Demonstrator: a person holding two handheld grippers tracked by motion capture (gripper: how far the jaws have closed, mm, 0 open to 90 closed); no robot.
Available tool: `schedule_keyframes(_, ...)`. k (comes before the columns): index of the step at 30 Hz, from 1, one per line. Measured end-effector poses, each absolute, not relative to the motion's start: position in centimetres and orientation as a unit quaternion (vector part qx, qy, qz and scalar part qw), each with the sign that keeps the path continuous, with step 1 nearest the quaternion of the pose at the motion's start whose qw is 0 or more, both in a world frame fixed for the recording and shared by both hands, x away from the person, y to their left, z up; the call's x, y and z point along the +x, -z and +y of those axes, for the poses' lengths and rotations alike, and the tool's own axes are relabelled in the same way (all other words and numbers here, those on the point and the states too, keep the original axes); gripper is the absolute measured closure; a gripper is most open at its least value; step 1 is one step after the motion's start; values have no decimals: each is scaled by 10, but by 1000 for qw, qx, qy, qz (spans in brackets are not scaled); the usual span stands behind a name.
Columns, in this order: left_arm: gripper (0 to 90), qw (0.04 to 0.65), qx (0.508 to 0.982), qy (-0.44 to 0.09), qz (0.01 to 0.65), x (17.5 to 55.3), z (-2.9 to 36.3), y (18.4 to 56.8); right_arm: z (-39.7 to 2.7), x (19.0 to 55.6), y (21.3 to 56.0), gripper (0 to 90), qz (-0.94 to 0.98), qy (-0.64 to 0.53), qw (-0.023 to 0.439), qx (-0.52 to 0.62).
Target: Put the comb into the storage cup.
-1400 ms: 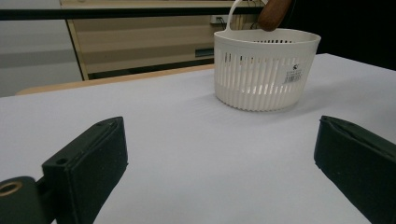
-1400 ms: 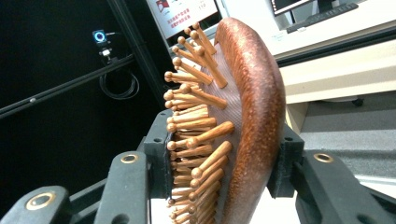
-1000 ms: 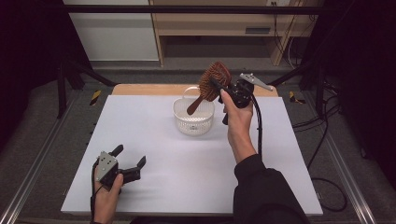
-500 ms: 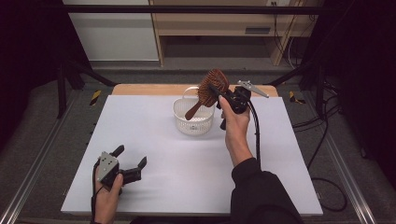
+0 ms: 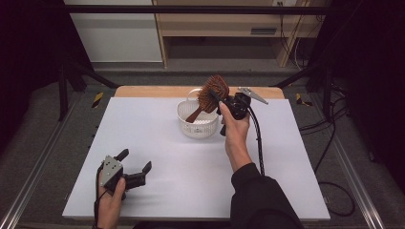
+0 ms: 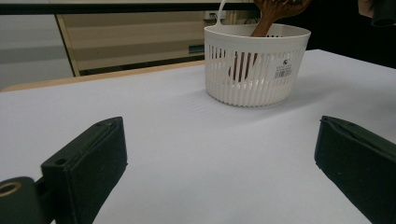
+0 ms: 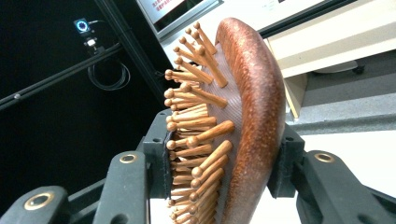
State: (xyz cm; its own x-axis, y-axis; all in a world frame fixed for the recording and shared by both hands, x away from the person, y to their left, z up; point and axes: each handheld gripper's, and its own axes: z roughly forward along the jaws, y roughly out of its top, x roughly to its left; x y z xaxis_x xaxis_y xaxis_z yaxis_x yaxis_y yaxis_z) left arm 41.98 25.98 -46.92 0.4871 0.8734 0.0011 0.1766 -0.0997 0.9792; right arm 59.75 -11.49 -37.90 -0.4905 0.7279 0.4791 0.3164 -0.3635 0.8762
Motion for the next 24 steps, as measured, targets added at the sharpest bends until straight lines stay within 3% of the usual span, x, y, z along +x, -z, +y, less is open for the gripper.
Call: schedule_keyframes(24, 21, 546, 665, -321, 396, 419, 261, 469, -110, 600, 394, 526, 535, -673, 137, 492)
